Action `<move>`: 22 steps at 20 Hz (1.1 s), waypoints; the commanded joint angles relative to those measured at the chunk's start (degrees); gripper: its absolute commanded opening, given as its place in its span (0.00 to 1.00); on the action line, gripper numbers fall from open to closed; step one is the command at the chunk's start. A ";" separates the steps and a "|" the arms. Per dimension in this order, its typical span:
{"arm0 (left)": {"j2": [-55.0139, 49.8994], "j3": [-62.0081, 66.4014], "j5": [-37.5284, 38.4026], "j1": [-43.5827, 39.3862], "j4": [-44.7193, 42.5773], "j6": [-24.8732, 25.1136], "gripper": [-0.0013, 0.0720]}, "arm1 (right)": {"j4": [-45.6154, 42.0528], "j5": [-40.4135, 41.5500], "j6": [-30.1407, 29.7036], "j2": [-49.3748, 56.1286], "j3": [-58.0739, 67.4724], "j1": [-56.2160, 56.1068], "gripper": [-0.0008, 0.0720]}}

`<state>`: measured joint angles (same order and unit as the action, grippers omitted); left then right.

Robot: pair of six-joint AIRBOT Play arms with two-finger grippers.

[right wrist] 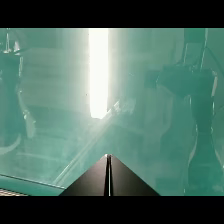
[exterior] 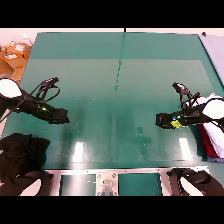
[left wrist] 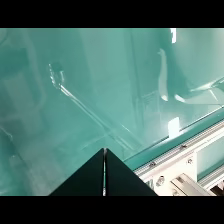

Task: Fold the shirts.

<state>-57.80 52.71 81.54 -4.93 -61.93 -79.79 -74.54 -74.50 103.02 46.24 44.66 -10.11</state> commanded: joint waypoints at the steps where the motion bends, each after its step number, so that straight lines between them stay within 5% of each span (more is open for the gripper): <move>1: 0.07 -0.09 -0.26 -0.02 -4.35 -2.69 0.05 | 0.02 0.02 0.04 -0.07 -0.04 -0.09 0.03; 5: 0.11 0.07 3.30 -0.02 -25.62 -17.88 0.05 | 0.02 0.02 0.04 -0.07 -0.04 -0.09 0.03; 6: 0.11 -0.09 5.79 -0.02 -32.96 -20.61 0.23 | 0.02 0.02 0.04 -0.07 -0.04 -0.09 0.03; 7: 0.11 -0.50 8.33 -0.02 -40.83 -21.84 0.87 | 0.02 0.02 0.04 -0.07 -0.04 -0.09 0.03; 8: 0.11 -1.70 10.78 0.00 -49.31 -24.52 1.00 | 0.02 0.02 0.04 -0.07 -0.04 -0.09 0.03; 12: 0.11 -14.23 12.33 7.32 -54.25 -26.29 0.99 | 0.02 0.02 0.04 -0.07 -0.04 -0.09 0.03; 18: -0.07 -26.45 -6.40 18.56 -45.48 -18.69 0.98 | 0.02 0.02 0.04 -0.07 -0.04 -0.09 0.03; 19: -0.07 -26.45 -8.20 19.23 -45.09 -18.71 0.70 | 0.02 0.02 0.04 -0.07 -0.04 -0.09 0.03; 20: -0.07 -26.45 -8.68 19.32 -45.72 -18.69 0.20 | 0.02 0.02 0.04 -0.07 -0.04 -0.09 0.03; 21: -0.07 -26.12 -8.24 19.32 -46.05 -18.05 0.05 | 0.02 0.02 0.04 -0.07 -0.04 -0.09 0.03; 22: -0.07 -24.98 -6.60 19.32 -45.92 -17.07 0.05 | 0.02 0.02 0.04 -0.07 -0.04 -0.09 0.03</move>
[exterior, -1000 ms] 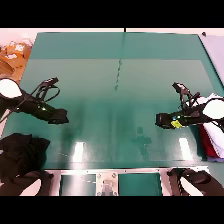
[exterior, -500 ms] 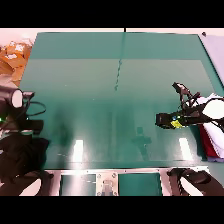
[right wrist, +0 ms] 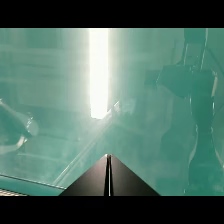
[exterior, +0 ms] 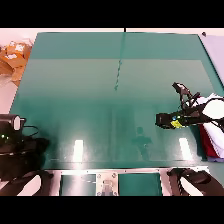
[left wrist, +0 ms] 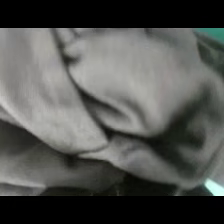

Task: Fold the shirts.

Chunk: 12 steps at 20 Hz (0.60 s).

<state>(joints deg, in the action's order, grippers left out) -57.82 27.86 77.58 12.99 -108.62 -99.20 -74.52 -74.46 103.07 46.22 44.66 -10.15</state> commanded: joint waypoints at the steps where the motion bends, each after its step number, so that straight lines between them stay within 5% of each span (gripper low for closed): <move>1: -0.04 2.25 -0.15 1.40 1.07 2.62 0.05 | 0.00 -0.02 0.00 -0.04 -0.04 -0.04 0.03; 7: 0.33 38.62 12.52 -8.90 15.02 3.93 0.05 | 0.00 -0.02 0.00 -0.04 -0.04 -0.04 0.03; 12: 0.33 61.29 7.10 -31.15 24.26 -4.46 0.05 | 0.00 -0.02 0.00 -0.04 -0.04 -0.04 0.03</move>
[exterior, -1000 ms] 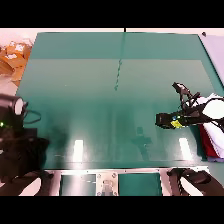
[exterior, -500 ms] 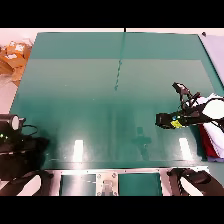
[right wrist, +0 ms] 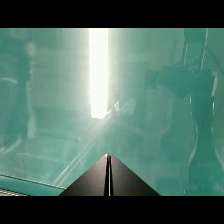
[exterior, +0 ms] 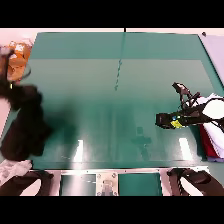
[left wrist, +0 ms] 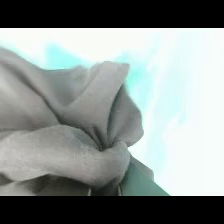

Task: Fold the shirts.

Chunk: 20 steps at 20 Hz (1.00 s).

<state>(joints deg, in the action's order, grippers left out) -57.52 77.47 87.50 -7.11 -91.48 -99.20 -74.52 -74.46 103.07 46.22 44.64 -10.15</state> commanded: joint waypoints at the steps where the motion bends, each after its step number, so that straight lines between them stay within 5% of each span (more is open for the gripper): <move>1: 0.02 12.11 -5.44 -15.61 7.76 -5.62 0.05 | 0.00 -0.02 0.00 -0.04 -0.02 -0.04 0.03; 6: -7.21 9.55 -17.25 -31.76 9.88 -6.91 0.05 | 0.07 0.13 0.00 -0.04 -0.02 -0.04 0.03; 7: -9.73 8.76 -19.30 -33.03 11.74 -6.80 0.28 | 0.20 0.13 0.00 -0.02 -0.02 -0.04 0.03; 8: -12.35 8.66 -19.96 -33.24 13.73 -6.82 0.89 | 0.17 0.15 0.00 -0.02 -0.02 -0.04 0.03; 9: -14.19 8.83 -19.58 -32.74 15.45 -6.56 0.98 | 0.22 1.20 0.02 -0.02 -0.04 -0.04 0.03; 15: -14.38 9.11 -6.29 -19.32 17.64 3.87 0.99 | 1.27 -0.09 0.02 0.04 -0.04 -0.02 0.08; 16: -14.32 7.91 -5.14 -16.83 17.68 4.63 0.99 | 1.27 0.02 0.02 0.24 -0.02 -0.02 0.30; 17: -14.25 5.73 -5.09 -15.02 17.77 5.51 0.99 | 1.25 0.66 0.00 0.70 -0.02 0.00 0.42; 20: -14.21 -6.67 -6.88 -12.90 18.27 6.78 0.99 | 2.67 5.62 -0.04 4.13 0.52 2.75 0.51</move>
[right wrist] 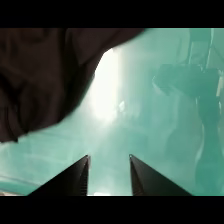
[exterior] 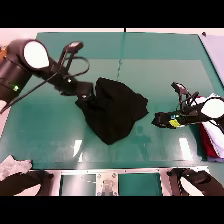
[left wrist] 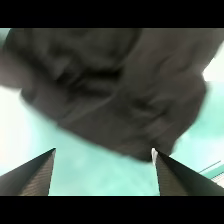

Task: Fold the shirts.

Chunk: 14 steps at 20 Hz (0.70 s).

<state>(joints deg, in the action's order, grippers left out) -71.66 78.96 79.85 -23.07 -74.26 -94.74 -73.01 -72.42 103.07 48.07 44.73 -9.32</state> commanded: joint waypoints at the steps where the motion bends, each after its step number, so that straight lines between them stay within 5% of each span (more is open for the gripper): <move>1: -0.07 -12.98 -0.87 3.06 2.84 2.29 0.99 | 2.19 5.01 -1.05 4.55 1.29 4.17 0.56; 6: -0.13 -35.01 -22.71 -0.57 29.59 6.73 0.99 | 9.07 10.49 -12.17 26.43 12.26 17.00 0.60; 10: -0.15 -40.50 -42.93 -9.77 35.78 6.71 0.99 | 15.45 10.47 -17.33 43.85 22.45 17.57 0.60; 11: -0.15 -40.46 -47.08 -11.50 36.83 6.71 0.94 | 17.81 10.47 -18.29 46.84 24.15 17.29 0.60; 13: -0.98 -40.28 -53.48 -13.64 37.57 6.73 0.66 | 21.68 10.88 -19.67 51.10 26.88 16.85 0.60; 14: -2.19 -40.24 -53.94 -13.66 38.16 6.73 0.67 | 22.69 11.34 -19.76 52.74 28.02 16.55 0.60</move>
<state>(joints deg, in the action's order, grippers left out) -72.53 39.99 36.88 -33.91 -39.88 -88.20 -56.12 -62.08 86.19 93.56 68.31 7.40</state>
